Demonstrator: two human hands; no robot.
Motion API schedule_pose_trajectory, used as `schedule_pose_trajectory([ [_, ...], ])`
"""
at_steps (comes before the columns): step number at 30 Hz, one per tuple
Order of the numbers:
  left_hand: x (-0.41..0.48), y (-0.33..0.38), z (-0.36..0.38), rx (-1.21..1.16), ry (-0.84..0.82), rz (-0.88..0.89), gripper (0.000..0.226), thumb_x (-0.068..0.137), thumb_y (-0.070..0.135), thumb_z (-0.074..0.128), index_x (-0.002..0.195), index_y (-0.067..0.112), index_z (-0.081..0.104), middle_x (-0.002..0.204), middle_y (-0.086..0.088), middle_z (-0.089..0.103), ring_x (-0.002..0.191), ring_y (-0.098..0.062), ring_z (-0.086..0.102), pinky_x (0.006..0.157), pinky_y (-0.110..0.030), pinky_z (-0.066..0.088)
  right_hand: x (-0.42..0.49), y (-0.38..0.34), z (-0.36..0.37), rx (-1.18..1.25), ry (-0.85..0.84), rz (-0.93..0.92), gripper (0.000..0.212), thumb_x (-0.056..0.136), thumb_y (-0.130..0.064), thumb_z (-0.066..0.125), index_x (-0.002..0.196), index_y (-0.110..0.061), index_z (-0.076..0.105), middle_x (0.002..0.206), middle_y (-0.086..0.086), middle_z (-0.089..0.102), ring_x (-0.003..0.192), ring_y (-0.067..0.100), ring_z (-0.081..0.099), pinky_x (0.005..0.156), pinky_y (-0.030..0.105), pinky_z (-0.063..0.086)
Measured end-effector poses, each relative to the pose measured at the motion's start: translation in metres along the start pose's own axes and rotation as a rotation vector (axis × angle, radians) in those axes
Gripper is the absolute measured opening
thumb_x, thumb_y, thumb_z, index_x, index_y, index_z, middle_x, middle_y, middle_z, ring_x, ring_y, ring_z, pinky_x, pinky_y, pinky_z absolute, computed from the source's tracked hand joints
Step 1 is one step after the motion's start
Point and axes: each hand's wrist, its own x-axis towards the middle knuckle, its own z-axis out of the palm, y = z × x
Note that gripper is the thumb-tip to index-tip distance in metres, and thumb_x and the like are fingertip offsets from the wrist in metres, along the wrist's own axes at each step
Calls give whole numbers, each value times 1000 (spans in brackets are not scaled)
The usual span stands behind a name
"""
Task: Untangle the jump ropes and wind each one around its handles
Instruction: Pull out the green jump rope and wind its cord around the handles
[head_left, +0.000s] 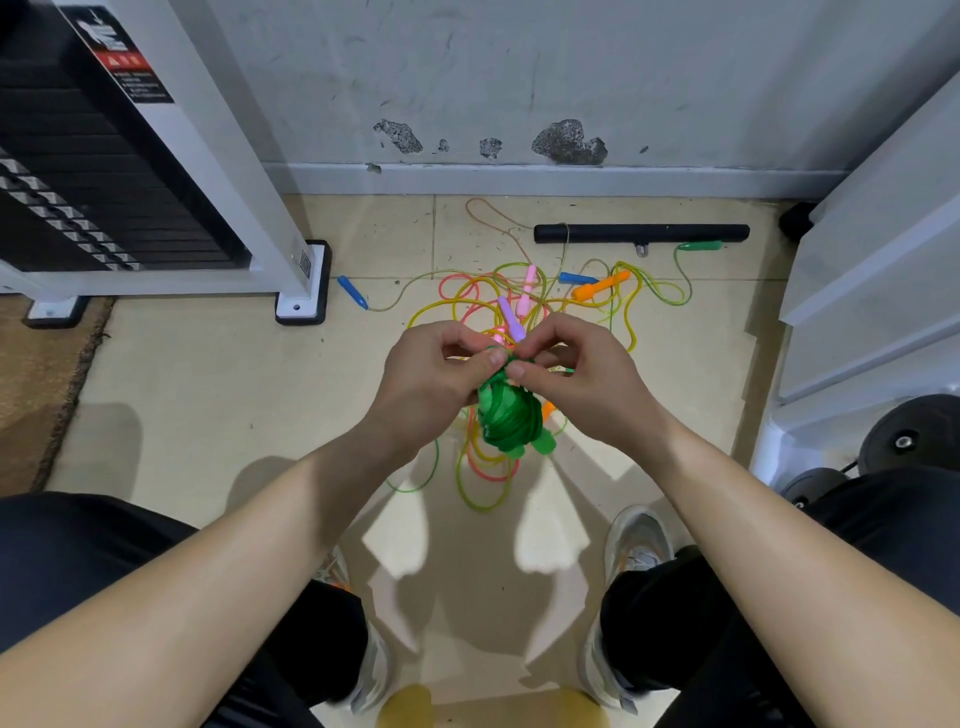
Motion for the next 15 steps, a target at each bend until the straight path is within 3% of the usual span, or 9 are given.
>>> schedule_pose_trajectory([
  [3, -2, -1, 3, -8, 31, -31, 10, 95, 17, 67, 87, 11, 66, 92, -11, 70, 83, -24, 69, 66, -34, 61, -2, -3, 3, 23, -53, 7, 25, 76, -6, 85, 82, -20, 66, 87, 3, 69, 76, 2, 64, 73, 19, 55],
  [5, -2, -3, 5, 52, 66, -38, 10, 96, 18, 64, 88, 14, 64, 94, -12, 70, 83, -26, 72, 63, -35, 61, -2, -4, 5, -23, -44, 23, 24, 73, -10, 88, 84, -19, 68, 84, 4, 70, 72, 1, 63, 73, 23, 58],
  [7, -3, -5, 8, 121, 92, -20, 10, 97, 20, 63, 87, 17, 62, 92, -11, 70, 81, -23, 73, 68, -42, 62, -2, -3, 6, -113, -41, 43, 24, 71, -18, 90, 85, -20, 70, 79, -2, 69, 70, 1, 61, 73, 26, 58],
  [11, -3, -9, 9, 390, 125, 137, 10, 96, 25, 64, 88, 22, 62, 81, 6, 67, 81, -15, 67, 76, -42, 56, -6, -2, 11, -230, -2, 49, 25, 69, -26, 91, 83, -22, 71, 67, -18, 60, 69, -6, 58, 59, 10, 41],
  [15, -2, -9, 9, 495, 154, 181, 10, 98, 32, 60, 94, 23, 60, 80, 8, 68, 83, -17, 65, 76, -42, 51, -5, -2, 12, -306, 36, 48, 27, 66, -38, 90, 80, -28, 69, 79, -17, 67, 82, 2, 62, 69, 25, 50],
])
